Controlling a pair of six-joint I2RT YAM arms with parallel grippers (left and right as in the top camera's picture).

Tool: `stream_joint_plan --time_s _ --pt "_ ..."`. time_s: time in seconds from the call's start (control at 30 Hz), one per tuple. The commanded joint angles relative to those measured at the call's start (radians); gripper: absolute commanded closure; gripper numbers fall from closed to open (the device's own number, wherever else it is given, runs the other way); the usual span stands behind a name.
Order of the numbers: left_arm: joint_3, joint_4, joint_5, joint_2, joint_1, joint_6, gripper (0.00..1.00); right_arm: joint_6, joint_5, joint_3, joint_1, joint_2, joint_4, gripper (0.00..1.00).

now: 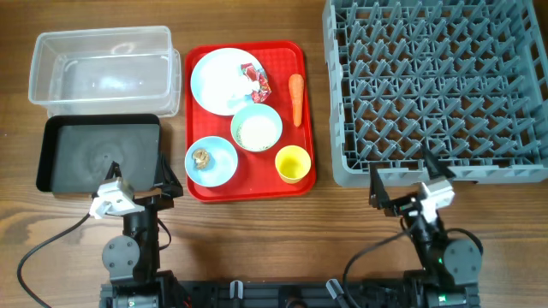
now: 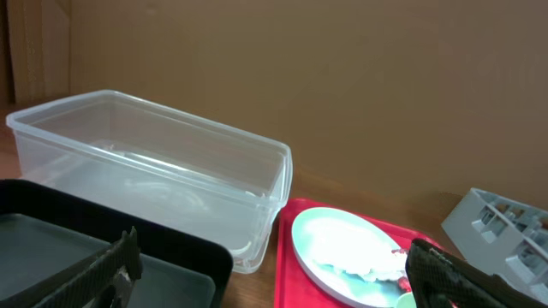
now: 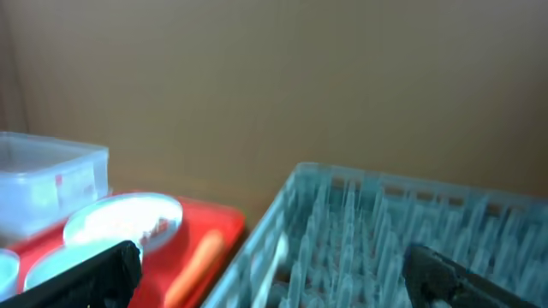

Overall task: Sort waste into correct bins and load items into the dishwasher rack
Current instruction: 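Reach the left gripper to the blue plate and grasp the white tissue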

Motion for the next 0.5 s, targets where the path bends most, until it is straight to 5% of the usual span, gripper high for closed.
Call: stream_joint_plan --time_s 0.0,0.2,0.47 --pt "0.054 -0.011 -0.023 0.003 -0.003 0.033 0.0 0.017 -0.016 0.021 -0.003 -0.012 0.048 0.0" --pt "0.2 -0.012 -0.031 0.156 -0.003 0.074 0.0 0.016 -0.047 0.117 -0.003 0.033 0.019 0.0" --pt "0.554 -0.118 0.107 0.589 -0.003 0.074 0.0 0.035 -0.069 0.311 -0.003 0.275 -0.021 0.0"
